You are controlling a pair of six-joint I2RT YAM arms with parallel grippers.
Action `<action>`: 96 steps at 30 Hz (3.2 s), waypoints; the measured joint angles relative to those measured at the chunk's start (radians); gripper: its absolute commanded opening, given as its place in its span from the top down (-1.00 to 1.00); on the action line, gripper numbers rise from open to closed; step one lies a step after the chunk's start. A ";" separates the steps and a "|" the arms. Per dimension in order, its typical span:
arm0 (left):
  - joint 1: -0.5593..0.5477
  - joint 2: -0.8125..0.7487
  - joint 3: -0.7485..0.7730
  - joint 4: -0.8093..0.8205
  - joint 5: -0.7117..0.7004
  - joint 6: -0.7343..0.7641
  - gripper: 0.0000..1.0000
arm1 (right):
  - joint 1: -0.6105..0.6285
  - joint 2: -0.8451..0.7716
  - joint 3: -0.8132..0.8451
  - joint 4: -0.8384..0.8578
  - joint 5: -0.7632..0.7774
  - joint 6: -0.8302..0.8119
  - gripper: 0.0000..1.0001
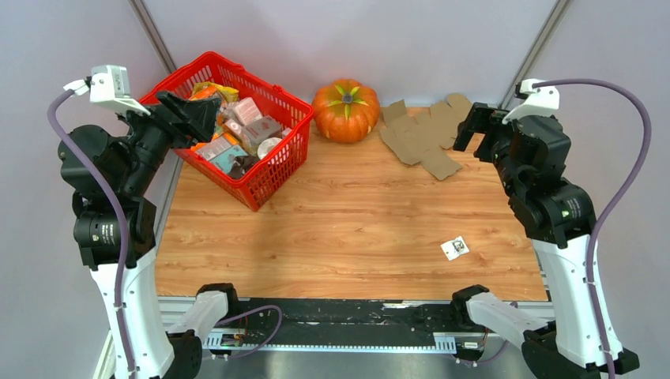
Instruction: Fold the paper box
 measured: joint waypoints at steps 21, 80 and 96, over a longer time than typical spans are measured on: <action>-0.502 -0.138 -0.631 0.035 -0.006 0.012 -0.70 | -0.417 0.428 -0.412 0.494 -0.823 0.536 -1.00; -0.806 0.009 -0.912 0.486 -0.132 -0.572 -0.73 | -0.431 0.401 -0.923 1.029 -1.015 1.175 1.00; -0.828 0.505 -0.711 0.613 -0.209 -0.766 -0.58 | -0.378 0.087 -1.188 1.064 -1.056 1.241 1.00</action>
